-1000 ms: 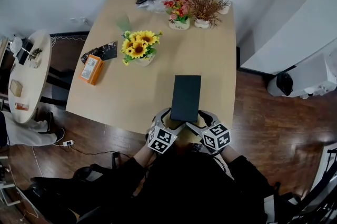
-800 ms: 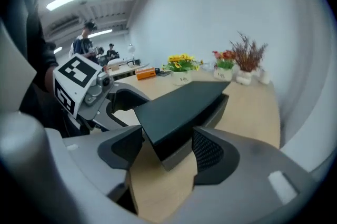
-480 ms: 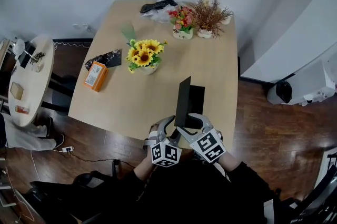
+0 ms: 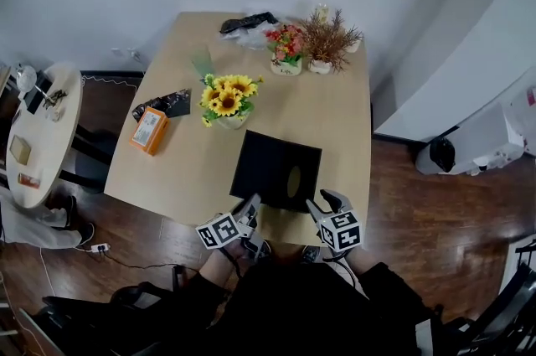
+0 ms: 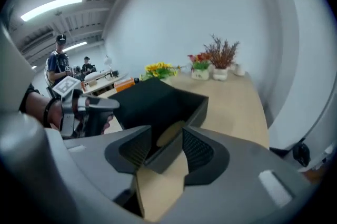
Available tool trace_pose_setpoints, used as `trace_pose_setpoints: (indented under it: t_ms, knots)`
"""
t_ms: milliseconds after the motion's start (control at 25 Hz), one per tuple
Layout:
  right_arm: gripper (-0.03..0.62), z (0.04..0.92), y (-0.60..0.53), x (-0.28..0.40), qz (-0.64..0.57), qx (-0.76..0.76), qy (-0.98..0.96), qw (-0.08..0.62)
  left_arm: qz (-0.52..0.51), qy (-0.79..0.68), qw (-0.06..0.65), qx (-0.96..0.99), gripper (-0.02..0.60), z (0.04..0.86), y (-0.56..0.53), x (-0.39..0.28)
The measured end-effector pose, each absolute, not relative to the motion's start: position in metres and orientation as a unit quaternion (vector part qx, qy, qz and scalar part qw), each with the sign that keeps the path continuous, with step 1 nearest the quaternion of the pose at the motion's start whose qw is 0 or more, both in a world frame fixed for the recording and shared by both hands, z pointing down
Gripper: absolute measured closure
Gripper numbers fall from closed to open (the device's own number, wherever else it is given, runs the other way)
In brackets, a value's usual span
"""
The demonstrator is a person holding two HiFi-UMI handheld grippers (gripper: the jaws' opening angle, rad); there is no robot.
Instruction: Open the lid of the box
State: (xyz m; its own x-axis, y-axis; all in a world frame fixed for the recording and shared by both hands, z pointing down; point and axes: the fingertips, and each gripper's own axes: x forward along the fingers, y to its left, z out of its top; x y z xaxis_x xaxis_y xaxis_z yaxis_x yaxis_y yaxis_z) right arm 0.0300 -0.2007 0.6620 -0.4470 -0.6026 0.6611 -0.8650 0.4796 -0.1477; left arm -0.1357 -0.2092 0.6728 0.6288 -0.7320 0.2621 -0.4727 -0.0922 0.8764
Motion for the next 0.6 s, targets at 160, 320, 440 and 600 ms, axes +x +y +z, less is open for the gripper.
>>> trace_pose_setpoints:
  t_ms: [160, 320, 440, 600]
  knots:
    - [0.436, 0.684, -0.194, 0.031, 0.272, 0.445, -0.807, 0.278, -0.122, -0.395, 0.534, 0.738, 0.543, 0.676, -0.210, -0.134]
    - [0.497, 0.682, -0.193, 0.025, 0.267, 0.441, -0.812, 0.274, -0.113, -0.406, 0.548, 0.722, 0.520, 0.682, -0.209, -0.137]
    - [0.506, 0.682, -0.193, 0.026, 0.274, 0.441, -0.812, 0.266, -0.100, -0.411, 0.553, 0.718, 0.517, 0.682, -0.199, -0.139]
    - [0.514, 0.682, -0.194, 0.027, 0.275, 0.435, -0.816, 0.264, -0.101, -0.414, 0.556, 0.713, 0.514, 0.684, -0.189, -0.140]
